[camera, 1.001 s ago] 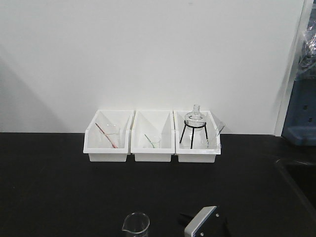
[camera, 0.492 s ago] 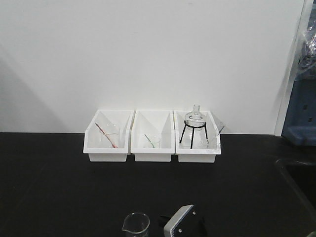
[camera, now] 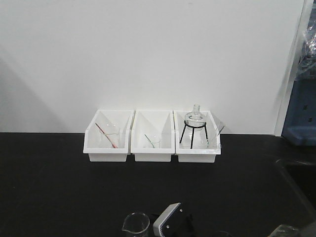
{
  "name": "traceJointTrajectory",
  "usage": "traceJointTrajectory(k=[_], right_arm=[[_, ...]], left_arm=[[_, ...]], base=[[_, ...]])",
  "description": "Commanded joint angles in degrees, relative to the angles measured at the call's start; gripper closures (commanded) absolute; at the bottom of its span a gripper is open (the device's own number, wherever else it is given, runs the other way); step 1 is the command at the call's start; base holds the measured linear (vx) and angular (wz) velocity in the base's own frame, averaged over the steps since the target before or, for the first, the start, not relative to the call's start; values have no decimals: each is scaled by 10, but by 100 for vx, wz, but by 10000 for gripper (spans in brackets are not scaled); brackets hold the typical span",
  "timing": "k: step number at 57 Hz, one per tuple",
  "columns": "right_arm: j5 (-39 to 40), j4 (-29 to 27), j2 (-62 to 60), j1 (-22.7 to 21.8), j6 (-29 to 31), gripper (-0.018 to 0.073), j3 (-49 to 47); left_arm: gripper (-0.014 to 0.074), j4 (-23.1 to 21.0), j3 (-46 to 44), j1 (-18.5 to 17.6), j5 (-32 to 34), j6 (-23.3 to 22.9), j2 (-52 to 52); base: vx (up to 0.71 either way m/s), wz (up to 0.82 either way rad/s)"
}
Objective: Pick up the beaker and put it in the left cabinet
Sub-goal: 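Lower the right gripper around the clear glass beaker and close it, then lift the held beaker with the right gripper off the bench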
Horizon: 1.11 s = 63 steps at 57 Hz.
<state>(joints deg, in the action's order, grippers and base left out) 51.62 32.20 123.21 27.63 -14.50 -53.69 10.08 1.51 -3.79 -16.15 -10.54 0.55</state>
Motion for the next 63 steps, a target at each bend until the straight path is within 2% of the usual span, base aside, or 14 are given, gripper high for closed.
traceJointTrajectory(k=[1,7,8,20,26,34,50,56,63], right_arm=[[48,0,-23,4,-14,-9,-28],[48,1,-13,14,-26,-9,-47],[44,-1,1,31,-26,-9,-70],[43,-8,11,37,-25,-3,-73],[39,-8,11,37,-25,31,-73],[40,-8,11,37,-25,147,-73],[27,-6,-30,37,-27,491,-71],[-6,-6,-70,37,-35,570,-71],[-71,-6,-129,37,-93,571,-71]], left_arm=[[593,-1,-5,-4,48,-2,10],[593,-1,-5,-4,48,-2,10],[593,-1,-5,-4,48,-2,10],[593,-1,-5,-4,48,-2,10],[593,-1,-5,-4,48,-2,10],[593,-1,-5,-4,48,-2,10],[593,-1,-5,-4,48,-2,10],[593,-1,-5,-4,48,-2,10],[593,-1,-5,-4,48,-2,10]], base=[[0,0],[0,0],[0,0],[0,0],[0,0],[0,0],[0,0],[0,0],[0,0]])
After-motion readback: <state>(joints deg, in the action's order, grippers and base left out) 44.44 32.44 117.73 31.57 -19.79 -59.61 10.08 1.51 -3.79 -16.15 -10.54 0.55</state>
